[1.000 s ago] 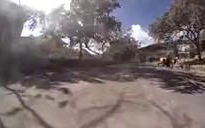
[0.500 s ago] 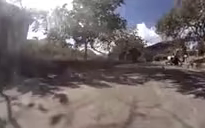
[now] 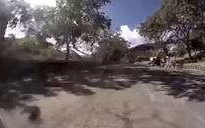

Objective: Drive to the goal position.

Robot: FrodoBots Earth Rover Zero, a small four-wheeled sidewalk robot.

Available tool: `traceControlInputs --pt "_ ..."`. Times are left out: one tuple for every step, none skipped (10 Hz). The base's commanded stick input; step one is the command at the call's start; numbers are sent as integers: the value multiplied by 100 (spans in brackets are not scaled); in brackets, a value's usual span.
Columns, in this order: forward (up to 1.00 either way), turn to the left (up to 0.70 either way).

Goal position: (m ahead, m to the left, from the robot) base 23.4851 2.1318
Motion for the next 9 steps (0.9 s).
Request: traceControlInputs --pt "70 0" --pt "70 0" --pt "70 0" --pt "70 0" --pt "70 0" --pt "70 0" --pt "70 0" --pt "70 0" --pt "70 0"
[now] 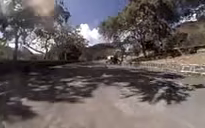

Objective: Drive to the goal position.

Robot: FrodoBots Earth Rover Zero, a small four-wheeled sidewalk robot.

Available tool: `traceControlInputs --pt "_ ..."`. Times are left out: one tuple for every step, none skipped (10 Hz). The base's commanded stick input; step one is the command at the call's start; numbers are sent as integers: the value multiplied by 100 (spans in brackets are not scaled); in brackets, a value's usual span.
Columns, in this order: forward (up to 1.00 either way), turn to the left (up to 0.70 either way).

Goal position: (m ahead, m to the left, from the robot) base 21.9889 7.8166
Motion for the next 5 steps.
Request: traceControlInputs --pt "70 0" --pt "70 0" --pt "70 0" --pt "70 8" --pt "70 20"
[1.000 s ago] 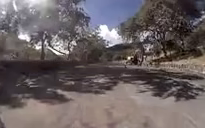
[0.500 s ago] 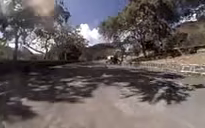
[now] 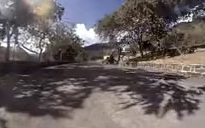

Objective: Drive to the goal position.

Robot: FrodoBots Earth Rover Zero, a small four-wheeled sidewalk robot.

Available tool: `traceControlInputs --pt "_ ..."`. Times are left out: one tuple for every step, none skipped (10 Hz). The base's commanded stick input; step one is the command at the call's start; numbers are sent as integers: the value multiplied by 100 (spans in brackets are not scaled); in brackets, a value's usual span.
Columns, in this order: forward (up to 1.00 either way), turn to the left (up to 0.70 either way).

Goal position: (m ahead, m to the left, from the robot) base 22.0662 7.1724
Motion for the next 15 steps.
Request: traceControlInputs --pt "70 0" --pt "70 0" --pt "70 0" --pt "70 0" --pt "70 0" --pt "70 0" --pt "70 0" --pt "70 0" --pt "70 0" --pt "70 0" --pt "70 0" --pt "70 0" --pt "70 0" --pt "70 0" --pt "70 0"
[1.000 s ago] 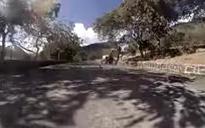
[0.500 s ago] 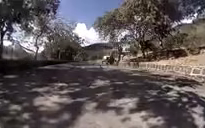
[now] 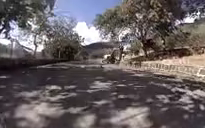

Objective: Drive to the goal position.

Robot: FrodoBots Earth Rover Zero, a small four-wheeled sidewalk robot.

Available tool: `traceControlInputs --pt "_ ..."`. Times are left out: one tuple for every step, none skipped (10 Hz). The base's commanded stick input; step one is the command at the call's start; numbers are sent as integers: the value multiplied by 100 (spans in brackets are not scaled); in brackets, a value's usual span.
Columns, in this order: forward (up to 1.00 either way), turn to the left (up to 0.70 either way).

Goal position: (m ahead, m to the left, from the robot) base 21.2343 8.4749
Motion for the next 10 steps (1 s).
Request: traceControlInputs --pt "70 0" --pt "70 0" --pt "70 8" --pt "70 20" --pt "70 0" --pt "70 0" --pt "70 0" --pt "70 0" --pt "70 0" --pt "70 0"
